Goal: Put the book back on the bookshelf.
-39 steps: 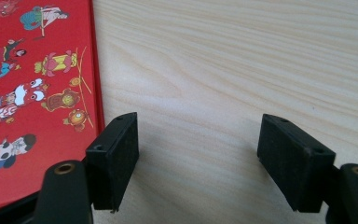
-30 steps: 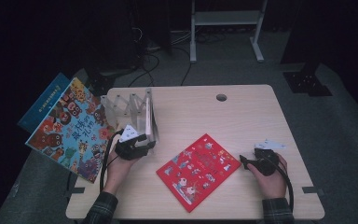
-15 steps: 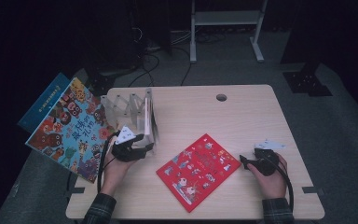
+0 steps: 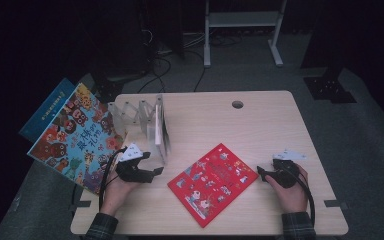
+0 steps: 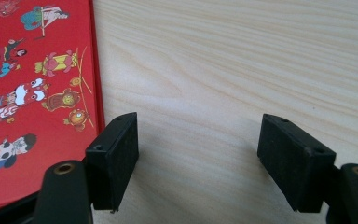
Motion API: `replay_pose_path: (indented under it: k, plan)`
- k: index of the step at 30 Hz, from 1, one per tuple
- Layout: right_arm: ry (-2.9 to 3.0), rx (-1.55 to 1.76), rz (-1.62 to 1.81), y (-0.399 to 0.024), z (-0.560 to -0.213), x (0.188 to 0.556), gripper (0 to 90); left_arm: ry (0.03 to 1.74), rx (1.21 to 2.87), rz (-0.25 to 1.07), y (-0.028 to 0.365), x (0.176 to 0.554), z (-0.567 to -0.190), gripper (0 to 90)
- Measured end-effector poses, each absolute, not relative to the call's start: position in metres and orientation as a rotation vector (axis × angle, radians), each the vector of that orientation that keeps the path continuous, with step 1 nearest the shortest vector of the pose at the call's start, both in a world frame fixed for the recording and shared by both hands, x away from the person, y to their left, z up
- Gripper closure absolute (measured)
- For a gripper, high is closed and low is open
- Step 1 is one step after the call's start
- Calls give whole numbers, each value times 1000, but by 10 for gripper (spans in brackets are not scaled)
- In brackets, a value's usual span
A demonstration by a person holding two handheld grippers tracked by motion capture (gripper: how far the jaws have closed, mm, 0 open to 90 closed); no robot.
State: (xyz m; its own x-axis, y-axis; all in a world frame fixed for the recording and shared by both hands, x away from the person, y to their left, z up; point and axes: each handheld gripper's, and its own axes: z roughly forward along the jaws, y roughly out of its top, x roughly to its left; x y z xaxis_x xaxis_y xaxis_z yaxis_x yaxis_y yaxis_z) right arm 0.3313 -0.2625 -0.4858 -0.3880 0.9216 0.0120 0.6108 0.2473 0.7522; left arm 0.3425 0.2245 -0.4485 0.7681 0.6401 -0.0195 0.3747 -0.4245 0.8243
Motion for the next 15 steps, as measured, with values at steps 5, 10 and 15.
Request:
replay_pose_path:
  k: [5, 10, 15]
  plan:
    - [2091, 1396, 959, -263, -486, 331, 279, 734, 2115, 317, 219, 331, -455, 146]
    - [2087, 1387, 962, -263, -486, 329, 329, 681, 2154, 262, 212, 324, -459, 211]
    - [2083, 1384, 975, -264, -481, 324, 394, 648, 2157, 225, 206, 322, -460, 340]
